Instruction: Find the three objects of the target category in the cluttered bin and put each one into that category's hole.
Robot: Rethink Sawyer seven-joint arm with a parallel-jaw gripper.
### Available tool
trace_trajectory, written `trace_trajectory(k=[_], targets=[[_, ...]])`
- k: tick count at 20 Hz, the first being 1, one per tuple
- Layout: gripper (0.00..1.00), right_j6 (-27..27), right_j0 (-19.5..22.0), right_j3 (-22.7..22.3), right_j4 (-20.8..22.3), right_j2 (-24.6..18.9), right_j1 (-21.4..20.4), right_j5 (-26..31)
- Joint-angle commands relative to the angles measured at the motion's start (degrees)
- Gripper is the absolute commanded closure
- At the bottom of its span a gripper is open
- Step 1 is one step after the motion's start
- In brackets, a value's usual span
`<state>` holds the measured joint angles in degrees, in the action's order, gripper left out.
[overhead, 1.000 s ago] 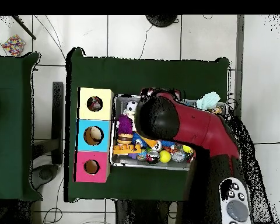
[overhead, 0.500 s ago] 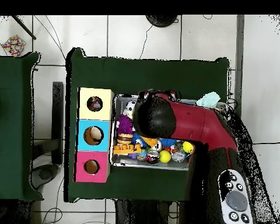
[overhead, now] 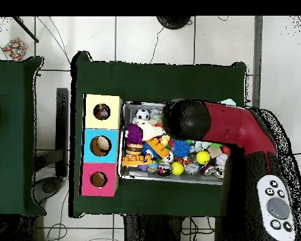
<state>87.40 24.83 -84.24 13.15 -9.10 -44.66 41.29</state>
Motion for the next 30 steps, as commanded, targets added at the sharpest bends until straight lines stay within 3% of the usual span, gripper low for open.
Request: trace_trajectory(k=[1, 6, 14, 15, 23, 30], targets=[[1.0, -17.59, 2.99, 10.76, 4.68, -7.33, 3.53, 17.38], [1.0, -22.9, 5.08, 10.85, 6.26, -10.97, 3.85, 17.88], [1.0, -21.94, 5.79, 13.7, 8.74, -12.67, 4.92, 22.2], [0.0, -21.59, 6.05, 13.96, 9.12, -13.12, 5.07, 22.68], [0.0, -21.3, 6.23, 15.64, 10.5, -13.29, 5.89, 25.67], [0.0, -24.12, 8.73, 14.99, 11.03, -16.31, 6.84, 23.13]])
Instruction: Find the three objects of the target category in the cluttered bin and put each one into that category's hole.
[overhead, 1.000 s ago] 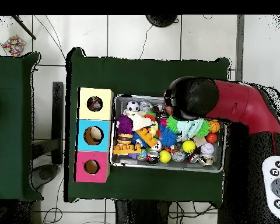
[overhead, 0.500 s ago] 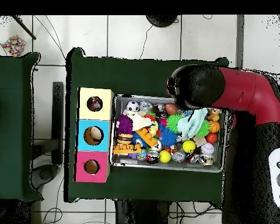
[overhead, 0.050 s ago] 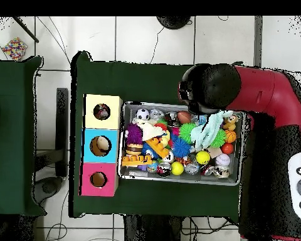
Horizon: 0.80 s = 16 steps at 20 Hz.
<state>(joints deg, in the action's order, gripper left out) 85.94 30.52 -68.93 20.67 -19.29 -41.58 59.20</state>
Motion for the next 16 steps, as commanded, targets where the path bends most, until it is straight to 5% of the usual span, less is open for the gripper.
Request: trace_trajectory(k=[1, 9, 16], targets=[[0.0, -23.13, 3.46, -0.62, 3.54, -6.58, 3.91, 4.87], [0.0, -24.25, 5.1, 3.31, 6.03, -7.64, 10.03, 5.38], [0.0, -23.05, 5.74, 2.1, 5.53, -8.89, 9.82, 2.35]])
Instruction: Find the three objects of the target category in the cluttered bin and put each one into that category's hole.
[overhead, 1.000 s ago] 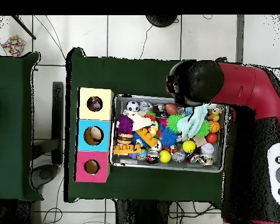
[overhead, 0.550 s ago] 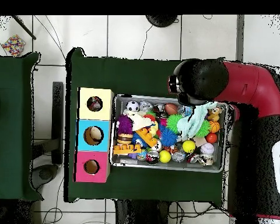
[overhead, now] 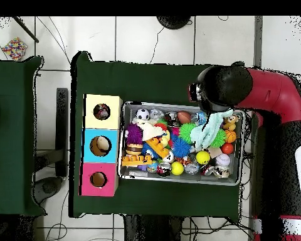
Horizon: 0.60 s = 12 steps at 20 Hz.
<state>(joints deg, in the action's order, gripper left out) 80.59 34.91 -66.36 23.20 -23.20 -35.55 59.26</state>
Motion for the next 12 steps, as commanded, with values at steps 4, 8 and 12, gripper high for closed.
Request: trace_trajectory(k=[4, 8, 12], targets=[[0.0, -15.92, 0.26, 0.67, 4.66, -3.87, 4.06, 1.9], [0.0, -14.42, -1.27, 2.87, 7.07, -2.33, 4.54, 2.23], [0.0, -14.41, -3.21, 5.14, 12.35, 0.01, 4.23, 2.32]])
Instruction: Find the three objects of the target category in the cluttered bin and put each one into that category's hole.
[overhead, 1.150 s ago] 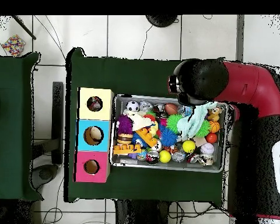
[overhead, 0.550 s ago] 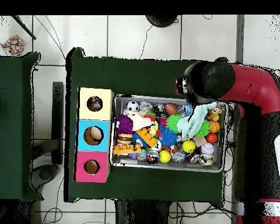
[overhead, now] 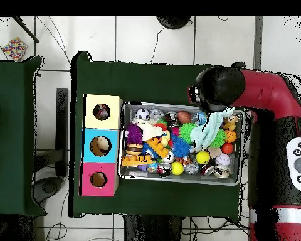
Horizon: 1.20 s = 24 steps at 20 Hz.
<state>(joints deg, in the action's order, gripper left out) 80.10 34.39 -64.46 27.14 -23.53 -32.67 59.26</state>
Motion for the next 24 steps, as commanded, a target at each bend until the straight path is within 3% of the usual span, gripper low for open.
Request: trace_trajectory(k=[1, 7, 15, 17, 20, 24], targets=[[0.0, -13.27, -3.06, 3.38, 9.03, 0.61, 1.46, 2.11], [0.0, -6.98, -5.1, 8.07, 10.21, 1.82, 6.72, 5.76], [0.0, -5.56, -9.61, 14.71, 14.39, 5.3, 12.81, 11.83], [0.0, -4.09, -10.61, 15.62, 15.44, 6.29, 12.88, 11.26], [0.0, -4.11, -9.24, 12.6, 11.63, 4.39, 11.74, 7.08], [0.0, -6.71, -9.98, 12.47, 11.94, 5.92, 9.47, 10.63]])
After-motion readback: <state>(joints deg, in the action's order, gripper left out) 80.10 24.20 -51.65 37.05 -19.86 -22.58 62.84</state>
